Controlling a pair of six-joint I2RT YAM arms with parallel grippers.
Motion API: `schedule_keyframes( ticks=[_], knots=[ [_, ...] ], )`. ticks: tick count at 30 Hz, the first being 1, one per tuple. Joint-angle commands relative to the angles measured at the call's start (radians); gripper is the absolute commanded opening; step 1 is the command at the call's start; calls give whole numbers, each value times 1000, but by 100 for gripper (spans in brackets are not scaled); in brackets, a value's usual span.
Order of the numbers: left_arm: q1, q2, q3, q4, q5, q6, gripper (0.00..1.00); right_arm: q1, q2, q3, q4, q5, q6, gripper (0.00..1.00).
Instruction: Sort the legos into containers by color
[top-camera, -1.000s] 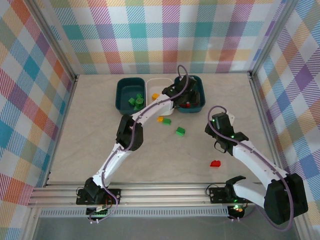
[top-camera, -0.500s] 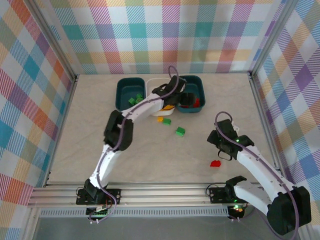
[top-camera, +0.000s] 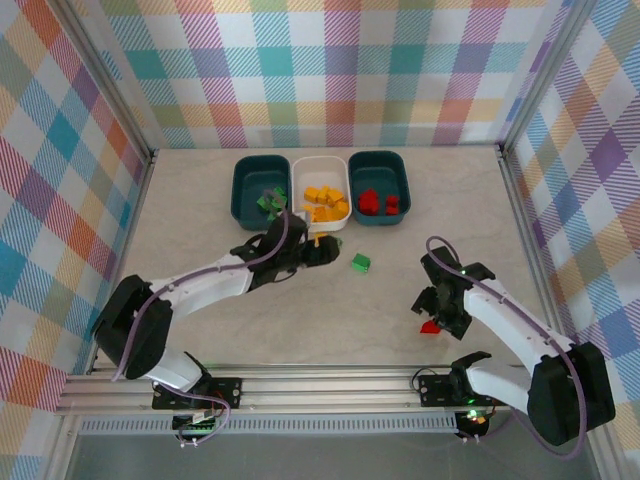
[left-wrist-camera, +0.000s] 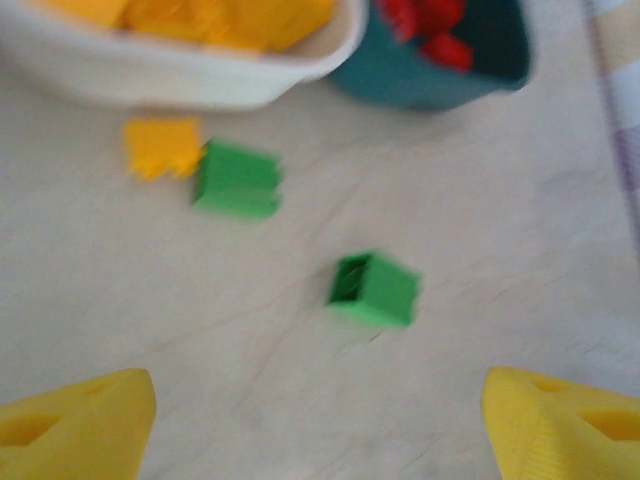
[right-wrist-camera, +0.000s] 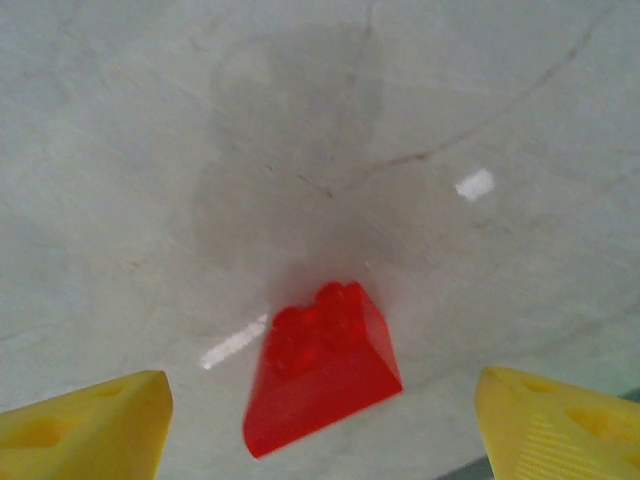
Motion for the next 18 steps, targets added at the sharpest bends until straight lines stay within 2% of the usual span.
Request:
schedule_keyframes(
  ticks=[1, 5, 9, 12, 18],
  knots=[
    [-4, -129, -67, -25, -64, -1, 85, 6, 3, -1, -79, -50, 33, 80],
    [-4, -236, -146, -60, -101, 6, 86, 9, 24, -50, 56, -199, 61, 80],
    [-3, -303, -184, -99, -117, -2, 86, 12, 43, -84, 207, -249, 86, 82],
    [-5, -349, -202, -133, -123, -7, 86, 12, 83, -72, 245, -207, 71, 82],
    [-5, -447, -238, -201, -161, -15, 87, 7, 167, -46, 211, -76, 29, 79]
  ],
)
